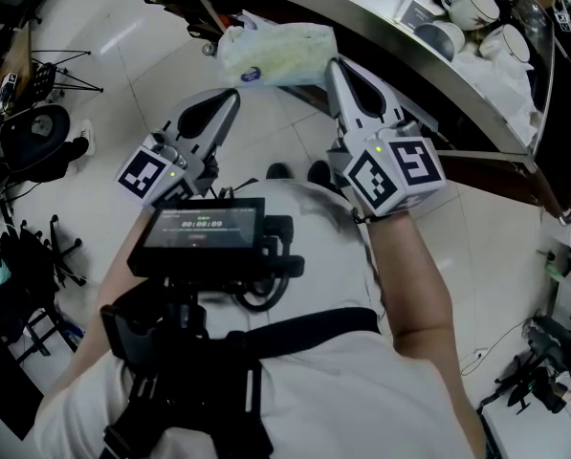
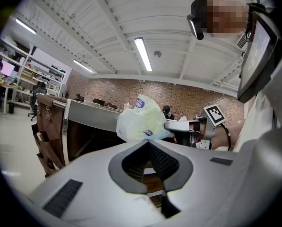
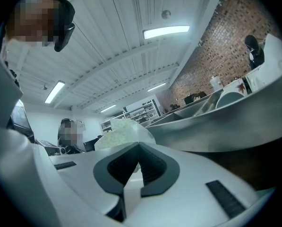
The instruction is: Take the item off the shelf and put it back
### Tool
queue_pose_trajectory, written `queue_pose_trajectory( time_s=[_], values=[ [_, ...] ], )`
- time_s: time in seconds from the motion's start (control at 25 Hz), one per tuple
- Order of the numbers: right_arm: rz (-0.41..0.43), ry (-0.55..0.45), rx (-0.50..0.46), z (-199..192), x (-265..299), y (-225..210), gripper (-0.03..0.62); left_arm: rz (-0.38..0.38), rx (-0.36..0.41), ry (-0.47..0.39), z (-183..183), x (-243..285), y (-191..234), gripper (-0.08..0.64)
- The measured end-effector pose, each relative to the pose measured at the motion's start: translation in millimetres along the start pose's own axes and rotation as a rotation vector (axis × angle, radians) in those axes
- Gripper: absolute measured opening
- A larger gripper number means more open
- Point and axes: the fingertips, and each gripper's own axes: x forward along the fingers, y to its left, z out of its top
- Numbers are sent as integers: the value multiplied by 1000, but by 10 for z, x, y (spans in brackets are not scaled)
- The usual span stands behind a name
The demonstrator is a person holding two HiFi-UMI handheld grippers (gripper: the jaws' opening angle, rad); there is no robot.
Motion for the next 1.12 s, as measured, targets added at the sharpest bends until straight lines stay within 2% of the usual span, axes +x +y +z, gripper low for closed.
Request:
queue_pose_trajectory(
  time_s=[0.24, 0.48, 0.88, 1.12],
  values=[
    [0, 6, 2, -24, 34, -49, 9, 5, -7, 1, -19, 38, 16, 8],
    [-13, 43, 17, -269, 90, -206, 9, 21, -25, 11, -107, 50, 32, 8],
    [-48, 189, 62, -892, 181, -509, 9, 50, -115, 78, -575, 74, 14, 8],
    [-38, 268, 74, -1237, 298, -525, 9, 79, -163, 90, -903, 61, 32, 6]
  ],
)
